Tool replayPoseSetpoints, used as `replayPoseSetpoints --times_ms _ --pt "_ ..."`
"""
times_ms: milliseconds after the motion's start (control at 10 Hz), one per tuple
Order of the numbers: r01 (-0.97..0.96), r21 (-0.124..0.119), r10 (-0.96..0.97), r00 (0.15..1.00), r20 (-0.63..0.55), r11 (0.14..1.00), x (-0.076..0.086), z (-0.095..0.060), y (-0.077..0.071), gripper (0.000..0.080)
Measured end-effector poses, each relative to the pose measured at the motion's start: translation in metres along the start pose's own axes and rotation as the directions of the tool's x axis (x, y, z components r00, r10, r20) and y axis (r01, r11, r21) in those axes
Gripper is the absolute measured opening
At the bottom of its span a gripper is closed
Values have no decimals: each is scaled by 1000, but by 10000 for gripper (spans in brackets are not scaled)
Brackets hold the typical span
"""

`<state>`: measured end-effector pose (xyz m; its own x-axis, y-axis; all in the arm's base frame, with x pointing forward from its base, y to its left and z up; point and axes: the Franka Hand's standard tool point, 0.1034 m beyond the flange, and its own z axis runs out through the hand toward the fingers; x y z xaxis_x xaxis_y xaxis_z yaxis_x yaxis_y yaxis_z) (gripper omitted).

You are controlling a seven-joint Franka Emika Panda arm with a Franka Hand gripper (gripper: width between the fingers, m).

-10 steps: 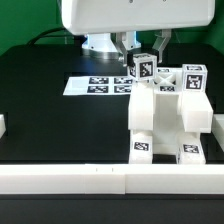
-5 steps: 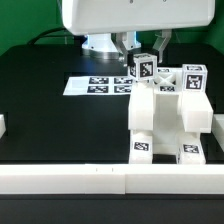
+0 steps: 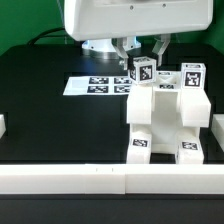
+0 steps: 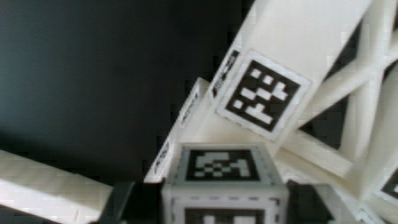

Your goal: Assemble chair

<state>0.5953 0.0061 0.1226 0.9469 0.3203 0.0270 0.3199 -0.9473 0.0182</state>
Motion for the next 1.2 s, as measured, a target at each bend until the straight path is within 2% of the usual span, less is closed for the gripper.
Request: replayPoseSetpoints --times_ms 300,1200 --pt "-2 -8 2 1000 -9 1000 8 1 4 287" --pt "-25 -7 25 1000 -9 1000 8 1 5 287"
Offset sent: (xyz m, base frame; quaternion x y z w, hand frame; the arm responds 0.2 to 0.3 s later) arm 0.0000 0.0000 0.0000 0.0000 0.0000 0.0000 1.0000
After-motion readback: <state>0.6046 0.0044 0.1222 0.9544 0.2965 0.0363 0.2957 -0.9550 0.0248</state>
